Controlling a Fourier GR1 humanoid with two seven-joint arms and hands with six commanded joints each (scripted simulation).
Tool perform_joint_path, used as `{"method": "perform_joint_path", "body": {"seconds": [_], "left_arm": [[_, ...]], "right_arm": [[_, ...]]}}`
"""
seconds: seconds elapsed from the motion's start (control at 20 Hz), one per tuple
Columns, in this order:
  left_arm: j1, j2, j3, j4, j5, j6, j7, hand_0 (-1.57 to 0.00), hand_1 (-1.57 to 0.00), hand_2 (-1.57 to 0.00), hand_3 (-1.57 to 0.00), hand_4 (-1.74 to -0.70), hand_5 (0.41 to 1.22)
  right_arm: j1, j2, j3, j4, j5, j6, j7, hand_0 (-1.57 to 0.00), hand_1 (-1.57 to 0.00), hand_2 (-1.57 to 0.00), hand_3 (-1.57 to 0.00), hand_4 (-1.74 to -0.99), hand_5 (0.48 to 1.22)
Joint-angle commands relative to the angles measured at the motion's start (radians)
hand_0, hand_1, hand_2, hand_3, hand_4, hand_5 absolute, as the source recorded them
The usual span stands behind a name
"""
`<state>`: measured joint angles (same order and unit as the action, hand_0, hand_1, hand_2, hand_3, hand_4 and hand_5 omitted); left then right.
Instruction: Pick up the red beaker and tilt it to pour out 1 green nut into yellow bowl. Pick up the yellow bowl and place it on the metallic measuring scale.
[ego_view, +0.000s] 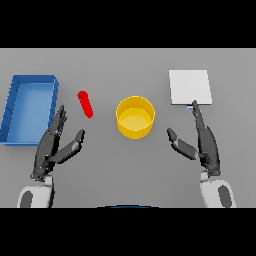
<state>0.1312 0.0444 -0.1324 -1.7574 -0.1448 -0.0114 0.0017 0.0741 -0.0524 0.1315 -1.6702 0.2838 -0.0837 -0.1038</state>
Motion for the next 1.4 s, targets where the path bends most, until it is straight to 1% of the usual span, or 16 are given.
{"method": "perform_joint_path", "body": {"seconds": [0.0,0.1,0.2,0.25,0.3,0.4,0.45,0.55,0.7,0.75,0.85,0.9,0.95,1.05,1.2,1.35], "left_arm": [[-0.003,0.008,-0.003,-0.018,-0.009,0.002,0.02,0.0,0.0,0.0,0.0,-1.14,0.66],[0.0,0.015,-0.005,-0.024,-0.005,-0.008,0.051,0.0,0.0,0.0,0.0,-1.14,0.655],[-0.024,0.017,-0.006,0.003,-0.011,-0.012,0.092,0.0,0.0,0.0,0.0,-1.14,0.65],[-0.042,0.021,0.003,0.024,-0.002,-0.018,0.087,0.0,0.0,0.0,0.0,-1.14,0.649],[-0.049,0.012,-0.005,0.034,-0.013,-0.012,0.084,0.0,0.0,0.0,0.0,-1.14,0.648],[-0.12,0.01,0.019,0.112,-0.01,-0.006,0.112,0.0,0.0,0.0,0.0,-1.14,0.643],[-0.144,0.01,0.032,0.151,-0.005,-0.005,0.112,0.0,0.0,0.0,0.0,-1.16,0.645],[-0.201,0.013,0.057,0.241,0.008,-0.014,0.076,0.0,0.0,0.0,0.0,-1.18,0.65],[-0.298,0.02,0.081,0.355,-0.002,-0.008,0.05,0.0,0.0,0.0,0.0,-1.18,0.64],[-0.319,0.027,0.096,0.395,0.004,-0.013,0.034,0.0,0.0,0.0,0.0,-1.18,0.637],[-0.359,0.012,0.094,0.455,-0.002,-0.013,0.003,0.0,0.0,0.0,0.0,-1.18,0.637],[-0.374,0.022,0.1,0.472,-0.001,-0.021,-0.016,0.0,0.0,0.0,0.0,-1.19,0.641],[-0.397,0.019,0.101,0.486,-0.002,-0.019,-0.023,0.0,0.0,0.0,0.0,-1.2,0.646],[-0.434,0.024,0.106,0.538,-0.022,-0.005,-0.021,0.0,0.0,0.0,0.0,-1.2,0.654],[-0.508,0.005,0.109,0.623,-0.042,0.019,-0.015,0.0,0.0,0.0,0.0,-1.2,0.663],[-0.542,0.007,0.12,0.679,-0.05,0.028,-0.037,0.0,0.0,0.0,0.0,-1.2,0.671]], "right_arm": [[0.017,-0.005,0.005,-0.009,0.009,0.001,0.002,0.0,0.0,0.0,0.0,-1.071,0.581],[0.023,-0.001,0.012,-0.02,0.002,0.011,-0.007,0.0,0.0,0.0,0.0,-1.103,0.592],[0.02,-0.007,0.009,-0.032,-0.012,0.025,0.013,0.0,0.0,0.0,0.0,-1.131,0.607],[0.015,-0.011,0.002,-0.04,-0.024,0.032,0.015,0.0,0.0,0.0,0.0,-1.147,0.614],[0.004,-0.009,0.002,-0.023,-0.029,0.037,0.014,0.0,0.0,0.0,0.0,-1.163,0.624],[0.018,-0.006,0.0,-0.026,-0.057,0.058,0.003,0.0,0.0,0.0,0.0,-1.189,0.626],[0.019,-0.002,0.004,-0.027,-0.059,0.061,-0.002,0.0,0.0,0.0,0.0,-1.197,0.627],[0.019,-0.006,-0.001,-0.033,-0.074,0.071,-0.008,0.0,0.0,0.0,0.0,-1.215,0.628],[0.007,-0.011,-0.01,-0.032,-0.08,0.072,0.017,0.0,0.0,0.0,0.0,-1.225,0.627],[0.011,-0.003,-0.004,-0.033,-0.081,0.072,0.011,0.0,0.0,0.0,0.0,-1.229,0.626],[0.008,-0.006,-0.004,-0.031,-0.076,0.07,0.002,0.0,0.0,0.0,0.0,-1.227,0.625],[0.004,-0.01,-0.007,-0.025,-0.071,0.069,0.011,0.0,0.0,0.0,0.0,-1.222,0.626],[0.008,-0.018,-0.013,-0.036,-0.078,0.072,0.015,0.0,0.0,0.0,0.0,-1.218,0.626],[0.011,-0.007,-0.01,-0.027,-0.092,0.082,0.019,0.0,0.0,0.0,0.0,-1.229,0.628],[0.017,-0.014,-0.017,-0.044,-0.097,0.081,0.013,0.0,0.0,0.0,0.0,-1.231,0.633],[0.032,-0.01,-0.012,-0.047,-0.094,0.079,0.012,0.0,0.0,0.0,0.0,-1.238,0.638]]}}
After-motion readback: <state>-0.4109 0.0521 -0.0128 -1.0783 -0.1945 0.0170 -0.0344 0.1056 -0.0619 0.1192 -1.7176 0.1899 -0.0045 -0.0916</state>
